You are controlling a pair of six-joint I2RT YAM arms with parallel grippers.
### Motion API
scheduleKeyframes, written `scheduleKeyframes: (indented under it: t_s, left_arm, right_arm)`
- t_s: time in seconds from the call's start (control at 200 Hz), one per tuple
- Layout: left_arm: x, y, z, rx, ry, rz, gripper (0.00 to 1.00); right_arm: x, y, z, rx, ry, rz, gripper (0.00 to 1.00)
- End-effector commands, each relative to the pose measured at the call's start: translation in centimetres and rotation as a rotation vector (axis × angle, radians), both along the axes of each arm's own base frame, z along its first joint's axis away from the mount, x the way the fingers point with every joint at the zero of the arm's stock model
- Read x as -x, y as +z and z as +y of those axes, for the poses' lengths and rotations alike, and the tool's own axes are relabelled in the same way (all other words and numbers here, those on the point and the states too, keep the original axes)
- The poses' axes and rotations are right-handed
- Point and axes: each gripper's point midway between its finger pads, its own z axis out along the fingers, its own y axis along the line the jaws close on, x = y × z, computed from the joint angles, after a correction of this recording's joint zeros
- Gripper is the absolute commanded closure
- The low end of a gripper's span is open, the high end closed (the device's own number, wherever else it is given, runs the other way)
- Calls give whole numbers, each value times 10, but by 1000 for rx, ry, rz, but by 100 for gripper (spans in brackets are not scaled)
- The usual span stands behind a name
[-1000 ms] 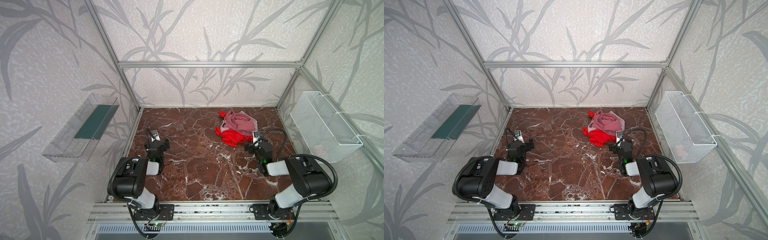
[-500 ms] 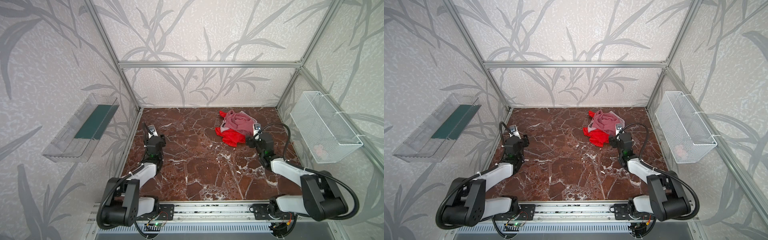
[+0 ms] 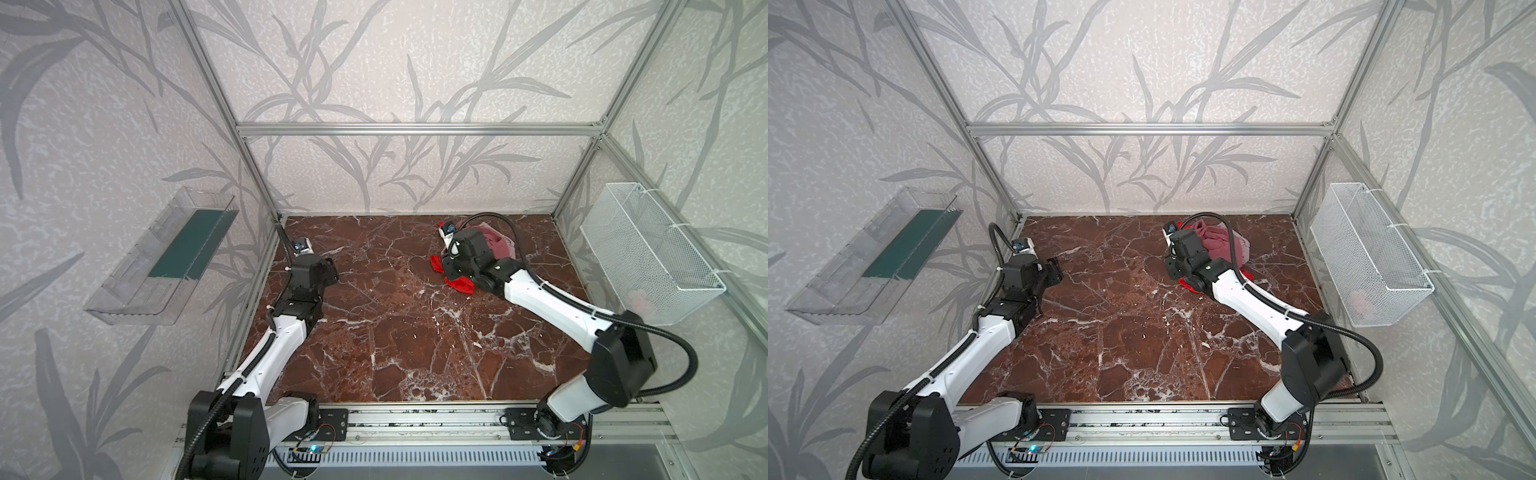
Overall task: Pick out a specific cloth from the pile
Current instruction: 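Reach the right gripper forward to the cloth pile, then lower the right gripper and pinch the lavender ribbed shirt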
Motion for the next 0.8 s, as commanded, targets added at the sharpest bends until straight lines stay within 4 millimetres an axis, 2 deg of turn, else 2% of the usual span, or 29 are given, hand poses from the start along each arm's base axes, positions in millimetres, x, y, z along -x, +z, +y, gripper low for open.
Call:
scheduleKeyframes:
  t_s: [0.0, 0.16, 0.27, 0.53, 0.64, 0.795]
  left_arm:
    - [1, 8, -10, 64, -28, 5, 33]
    - [-4, 6, -15, 89, -45, -5, 33]
    - [-6, 2, -20, 102, -70, 5, 33]
    - [-12, -2, -28, 114, -110, 17, 33]
    - [-15, -1, -26, 98, -105, 14, 33]
    - [-13, -6, -24, 90, -98, 21, 33]
  right_arm:
    - [0, -30, -3, 74, -39, 135, 61]
    - [-22, -53, 0, 144, -84, 159, 62]
    - [-37, -61, -3, 209, -120, 164, 62]
    - [-77, -79, 6, 261, -136, 163, 63]
    - [-90, -86, -3, 306, -169, 170, 69]
    - [-103, -92, -9, 317, -185, 179, 70]
